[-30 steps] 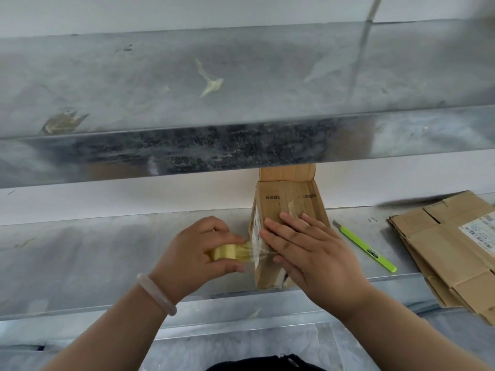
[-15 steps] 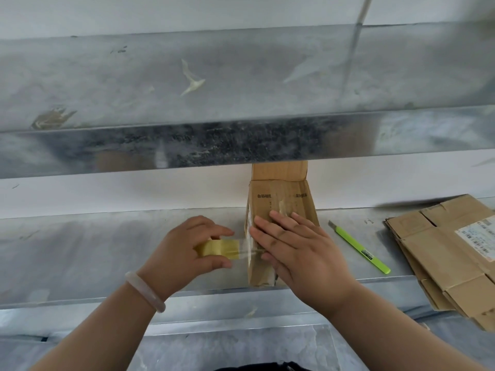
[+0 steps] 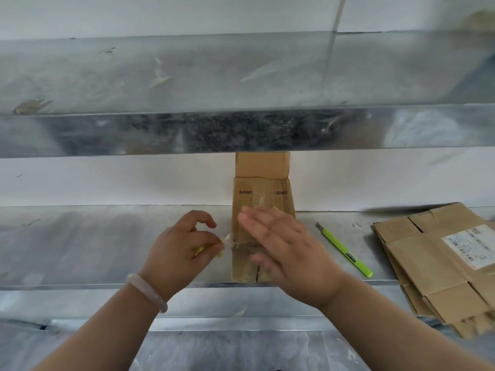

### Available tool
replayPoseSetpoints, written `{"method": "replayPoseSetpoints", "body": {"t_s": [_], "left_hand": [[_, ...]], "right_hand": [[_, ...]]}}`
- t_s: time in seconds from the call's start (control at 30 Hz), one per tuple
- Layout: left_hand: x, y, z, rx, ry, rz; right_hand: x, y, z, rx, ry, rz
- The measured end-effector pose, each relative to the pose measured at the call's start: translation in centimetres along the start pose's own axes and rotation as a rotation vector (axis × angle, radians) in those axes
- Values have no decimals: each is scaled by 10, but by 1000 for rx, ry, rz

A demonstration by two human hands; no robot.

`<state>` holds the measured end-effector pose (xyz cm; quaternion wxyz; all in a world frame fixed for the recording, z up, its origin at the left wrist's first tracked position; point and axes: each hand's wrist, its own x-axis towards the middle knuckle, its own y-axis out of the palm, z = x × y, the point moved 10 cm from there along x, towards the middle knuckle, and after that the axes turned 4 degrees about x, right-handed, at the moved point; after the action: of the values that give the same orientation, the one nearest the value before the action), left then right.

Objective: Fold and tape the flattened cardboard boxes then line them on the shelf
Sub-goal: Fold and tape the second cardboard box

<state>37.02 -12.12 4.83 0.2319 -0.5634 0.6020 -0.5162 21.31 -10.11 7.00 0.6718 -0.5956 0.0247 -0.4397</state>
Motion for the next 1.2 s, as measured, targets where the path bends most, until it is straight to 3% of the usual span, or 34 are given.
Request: {"method": "replayPoseSetpoints", "body": {"t_s": [0.07,0.13,0.2,0.27,0.33,0.43,0.57,0.7,0.83,0.97,1.2], "left_hand": [[-1,0,-3,12,1,-13],[-3,-2,-1,0,-30,-25],[-8,-2,4,-25,-69,-33],[-11,-2,7,-54,-88,-28],[-13,-1,9,-69,-87,-14],[-15,-1,12,-77,-101,7],[-14,-5,14,-177,-98,45],[-13,-7,14,-230,-52,72],[-11,-4,16,-293,-31,69],[-7,-4,15,-332,-7,58],[-4,-9,10,-319,56,26]], "right_hand": [[-27,-28,-36,135,235,-261],[-76,-27,-105,188,707,-342],[-131,1,-162,33,1124,-54],[-166,22,-187,-132,1265,267],[-180,27,-195,-209,1275,358],[-182,26,-192,-208,1273,271],[-179,13,-154,30,1365,-42],[-154,-19,-65,203,1244,-341],[-96,-25,30,131,950,-218],[-57,7,76,26,816,-28],[-45,41,84,-94,949,136]]}}
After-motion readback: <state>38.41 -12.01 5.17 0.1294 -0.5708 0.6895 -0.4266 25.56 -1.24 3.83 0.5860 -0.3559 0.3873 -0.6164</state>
